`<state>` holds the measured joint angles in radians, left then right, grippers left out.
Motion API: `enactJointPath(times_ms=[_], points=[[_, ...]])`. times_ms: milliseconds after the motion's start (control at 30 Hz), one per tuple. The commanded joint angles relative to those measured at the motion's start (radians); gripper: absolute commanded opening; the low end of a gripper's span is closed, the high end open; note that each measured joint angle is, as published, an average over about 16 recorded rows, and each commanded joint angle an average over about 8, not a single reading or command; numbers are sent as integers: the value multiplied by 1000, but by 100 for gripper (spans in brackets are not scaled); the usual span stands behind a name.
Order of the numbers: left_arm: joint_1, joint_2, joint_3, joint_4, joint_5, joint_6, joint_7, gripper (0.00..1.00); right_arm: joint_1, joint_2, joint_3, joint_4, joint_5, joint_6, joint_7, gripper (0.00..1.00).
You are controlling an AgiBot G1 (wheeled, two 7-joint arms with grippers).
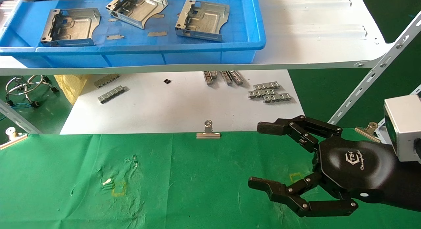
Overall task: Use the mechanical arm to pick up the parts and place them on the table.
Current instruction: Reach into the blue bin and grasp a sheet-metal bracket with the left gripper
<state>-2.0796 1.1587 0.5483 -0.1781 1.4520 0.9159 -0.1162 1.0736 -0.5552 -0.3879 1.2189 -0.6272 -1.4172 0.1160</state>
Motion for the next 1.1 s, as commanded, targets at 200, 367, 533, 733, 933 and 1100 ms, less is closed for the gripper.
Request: enactJointPath(times_ms=[200, 367, 533, 733, 933, 1100], points=[[-42, 44, 35, 124, 56, -50, 4, 0, 0, 0, 0, 0, 0, 0, 0, 100], [-42, 51, 39, 156, 61, -61, -1, 0, 0, 0, 0, 0, 0, 0, 0, 100], [-39, 54, 32, 165, 51, -68, 1, 0, 0, 0, 0, 0, 0, 0, 0, 100], [-28, 55, 19, 164, 33, -96, 16, 0, 0, 0, 0, 0, 0, 0, 0, 100], [-16, 64, 9, 169, 18, -127, 24, 0, 0, 0, 0, 0, 0, 0, 0, 100], [-11, 74, 5, 171, 13, -149, 27, 0, 0, 0, 0, 0, 0, 0, 0, 100]])
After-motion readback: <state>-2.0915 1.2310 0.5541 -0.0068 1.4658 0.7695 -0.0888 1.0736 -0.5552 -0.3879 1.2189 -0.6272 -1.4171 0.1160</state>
